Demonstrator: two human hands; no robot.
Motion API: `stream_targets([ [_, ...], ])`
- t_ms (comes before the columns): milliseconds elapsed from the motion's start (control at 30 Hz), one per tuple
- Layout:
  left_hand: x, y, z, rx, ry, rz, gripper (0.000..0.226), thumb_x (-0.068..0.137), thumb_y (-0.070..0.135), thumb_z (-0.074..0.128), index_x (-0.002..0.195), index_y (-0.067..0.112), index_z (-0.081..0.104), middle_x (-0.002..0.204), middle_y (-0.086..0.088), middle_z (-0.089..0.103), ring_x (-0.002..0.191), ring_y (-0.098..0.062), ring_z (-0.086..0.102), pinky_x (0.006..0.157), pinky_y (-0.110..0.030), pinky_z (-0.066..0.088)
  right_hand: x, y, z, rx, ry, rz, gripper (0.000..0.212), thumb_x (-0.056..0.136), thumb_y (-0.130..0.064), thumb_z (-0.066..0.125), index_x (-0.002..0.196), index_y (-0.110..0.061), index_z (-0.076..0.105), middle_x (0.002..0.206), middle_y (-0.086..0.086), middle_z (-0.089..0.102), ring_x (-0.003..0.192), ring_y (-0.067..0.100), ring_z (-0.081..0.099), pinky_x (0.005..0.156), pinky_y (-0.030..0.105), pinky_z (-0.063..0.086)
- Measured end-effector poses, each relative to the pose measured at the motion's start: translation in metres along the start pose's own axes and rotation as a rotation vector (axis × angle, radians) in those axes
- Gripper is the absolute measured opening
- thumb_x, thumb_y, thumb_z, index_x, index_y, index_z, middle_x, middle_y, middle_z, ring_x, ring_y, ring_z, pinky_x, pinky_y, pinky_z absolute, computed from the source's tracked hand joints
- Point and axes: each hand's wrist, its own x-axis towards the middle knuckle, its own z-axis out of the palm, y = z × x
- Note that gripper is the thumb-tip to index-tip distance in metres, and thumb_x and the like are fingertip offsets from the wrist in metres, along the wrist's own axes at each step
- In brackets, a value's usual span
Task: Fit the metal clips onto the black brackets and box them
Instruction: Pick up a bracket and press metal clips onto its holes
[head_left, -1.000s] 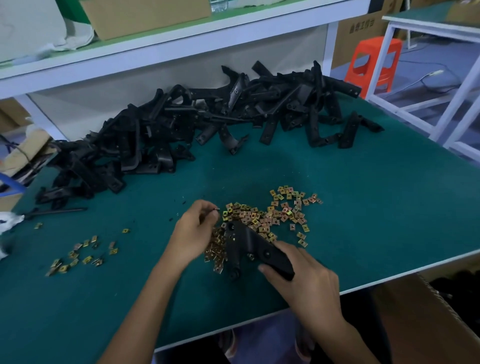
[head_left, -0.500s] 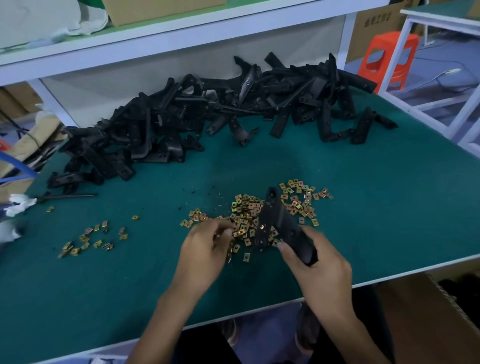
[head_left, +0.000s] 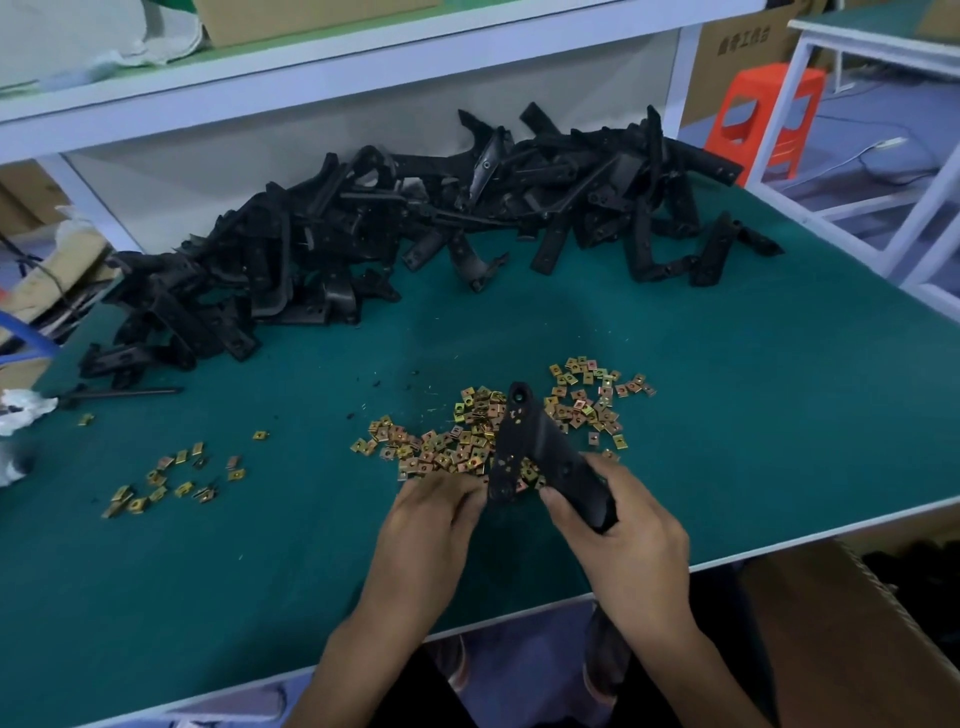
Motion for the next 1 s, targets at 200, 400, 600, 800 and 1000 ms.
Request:
stream_targets([
  [200, 0.006, 0.008, -0.010, -0.758, 0.018, -0.409, 0.015, 0.101, 0.015, 0.059, 0.090, 0.013, 0.069, 0.069, 0.008, 0.068, 0.064, -0.003, 0.058, 0.062, -0.015, 0.049, -0.002, -0.004, -0.002, -0.050, -0.055, 0.006, 0.035, 0.082, -0.057, 0.071, 0.112, -0.041, 0.064, 0.089, -0.022, 0.064, 0.079, 0.004, 0.063, 0.066, 0.031, 0.052],
  [400, 0.002, 0.013, -0.020, -1.234, 0.023, -0.504, 0.021, 0.075, 0.011, 0.074, 0.095, 0.011, 0.080, 0.085, -0.008, 0.073, 0.075, -0.014, 0.068, 0.068, -0.021, 0.057, -0.002, -0.008, -0.004, -0.131, -0.104, -0.004, 0.041, 0.082, -0.060, 0.065, 0.117, -0.040, 0.067, 0.101, -0.019, 0.069, 0.091, 0.011, 0.069, 0.071, 0.029, 0.050],
  [600, 0.000, 0.014, -0.026, -1.308, 0.053, -0.556, 0.025, 0.076, 0.010, 0.072, 0.100, 0.004, 0.079, 0.099, -0.020, 0.076, 0.084, -0.023, 0.074, 0.071, -0.027, 0.061, -0.002, -0.008, -0.004, -0.143, -0.085, -0.025, 0.042, 0.082, -0.057, 0.068, 0.118, -0.036, 0.069, 0.095, -0.011, 0.069, 0.087, 0.019, 0.071, 0.070, 0.037, 0.055],
  [800, -0.003, 0.019, -0.023, -1.290, 0.036, -0.536, 0.029, 0.080, 0.009, 0.068, 0.108, 0.002, 0.073, 0.096, -0.019, 0.077, 0.077, -0.021, 0.075, 0.062, -0.025, 0.058, -0.003, -0.007, -0.003, -0.197, -0.086, -0.060, 0.044, 0.083, -0.056, 0.071, 0.123, -0.038, 0.069, 0.086, -0.007, 0.064, 0.078, 0.022, 0.069, 0.063, 0.038, 0.056],
  [1000, -0.004, 0.020, -0.019, -1.192, 0.032, -0.577, 0.024, 0.079, 0.011, 0.075, 0.102, 0.006, 0.075, 0.087, -0.015, 0.076, 0.071, -0.017, 0.071, 0.058, -0.025, 0.056, -0.002, -0.007, -0.004, -0.235, -0.081, -0.098, 0.043, 0.083, -0.053, 0.074, 0.123, -0.037, 0.069, 0.077, -0.004, 0.058, 0.068, 0.025, 0.066, 0.056, 0.039, 0.055],
])
